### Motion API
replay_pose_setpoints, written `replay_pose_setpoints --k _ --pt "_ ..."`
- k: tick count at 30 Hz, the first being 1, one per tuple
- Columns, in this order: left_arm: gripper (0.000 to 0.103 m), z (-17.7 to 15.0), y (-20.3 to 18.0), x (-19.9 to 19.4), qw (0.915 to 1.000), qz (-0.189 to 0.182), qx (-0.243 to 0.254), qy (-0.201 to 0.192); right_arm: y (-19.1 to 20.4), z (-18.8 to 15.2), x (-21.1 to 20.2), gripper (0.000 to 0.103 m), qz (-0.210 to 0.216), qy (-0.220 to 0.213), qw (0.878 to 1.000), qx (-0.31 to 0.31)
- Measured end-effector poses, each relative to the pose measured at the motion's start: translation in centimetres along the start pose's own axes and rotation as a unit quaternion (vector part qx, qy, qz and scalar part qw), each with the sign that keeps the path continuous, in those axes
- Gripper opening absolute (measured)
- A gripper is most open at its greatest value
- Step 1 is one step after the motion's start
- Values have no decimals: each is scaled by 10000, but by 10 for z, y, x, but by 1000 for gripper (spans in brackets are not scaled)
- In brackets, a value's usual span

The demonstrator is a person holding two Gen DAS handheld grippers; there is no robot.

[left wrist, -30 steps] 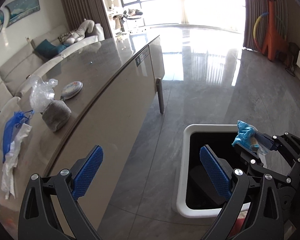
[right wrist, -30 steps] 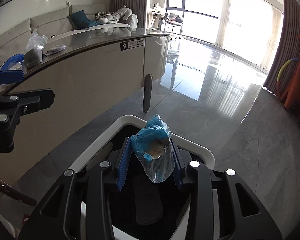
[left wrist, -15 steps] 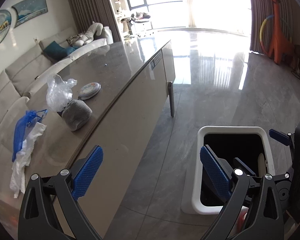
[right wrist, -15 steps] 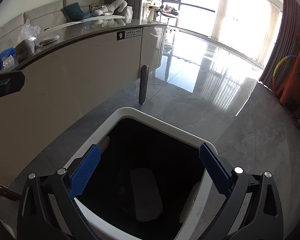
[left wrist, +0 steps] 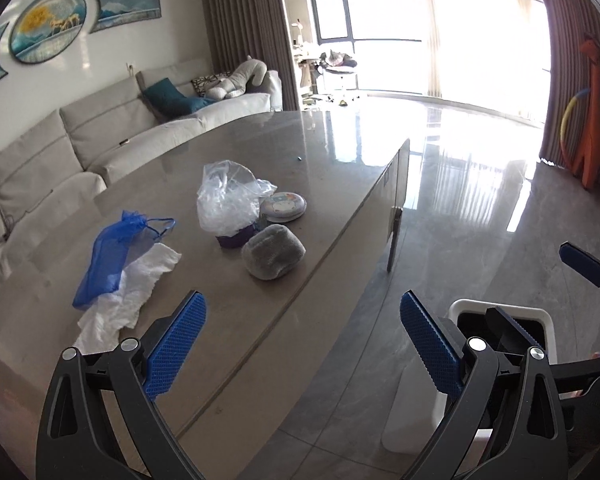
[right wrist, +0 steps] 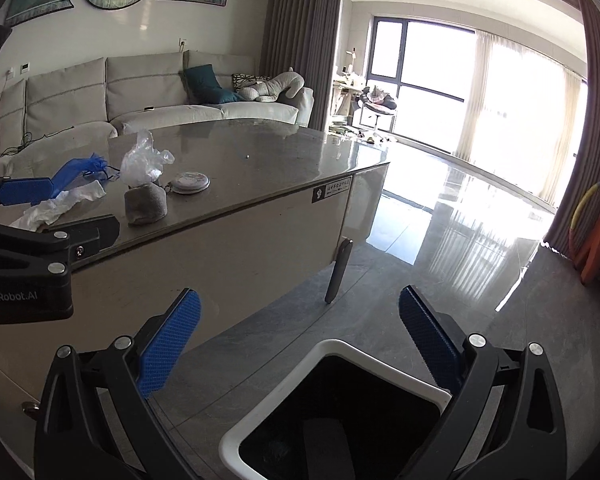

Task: Collect trash
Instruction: 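Return to the table and grasp the white tissue with the left gripper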

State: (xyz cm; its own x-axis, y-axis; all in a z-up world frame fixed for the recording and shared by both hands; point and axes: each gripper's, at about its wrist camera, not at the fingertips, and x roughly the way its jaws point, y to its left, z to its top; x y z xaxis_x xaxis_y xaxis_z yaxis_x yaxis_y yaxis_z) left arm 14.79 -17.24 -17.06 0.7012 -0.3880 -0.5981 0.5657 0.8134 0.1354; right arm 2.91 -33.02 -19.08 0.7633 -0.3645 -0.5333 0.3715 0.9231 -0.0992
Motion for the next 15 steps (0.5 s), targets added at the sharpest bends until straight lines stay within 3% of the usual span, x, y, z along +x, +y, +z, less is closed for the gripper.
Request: replay_pose_setpoints --k 7,15 --pt "98 6 72 -4 9955 635 -708 -43 35 32 6 99 370 -246 9987 -236" --pt "98 -2 154 15 9825 1172 -1418 298 88 66 20 99 935 -406 9943 -298"
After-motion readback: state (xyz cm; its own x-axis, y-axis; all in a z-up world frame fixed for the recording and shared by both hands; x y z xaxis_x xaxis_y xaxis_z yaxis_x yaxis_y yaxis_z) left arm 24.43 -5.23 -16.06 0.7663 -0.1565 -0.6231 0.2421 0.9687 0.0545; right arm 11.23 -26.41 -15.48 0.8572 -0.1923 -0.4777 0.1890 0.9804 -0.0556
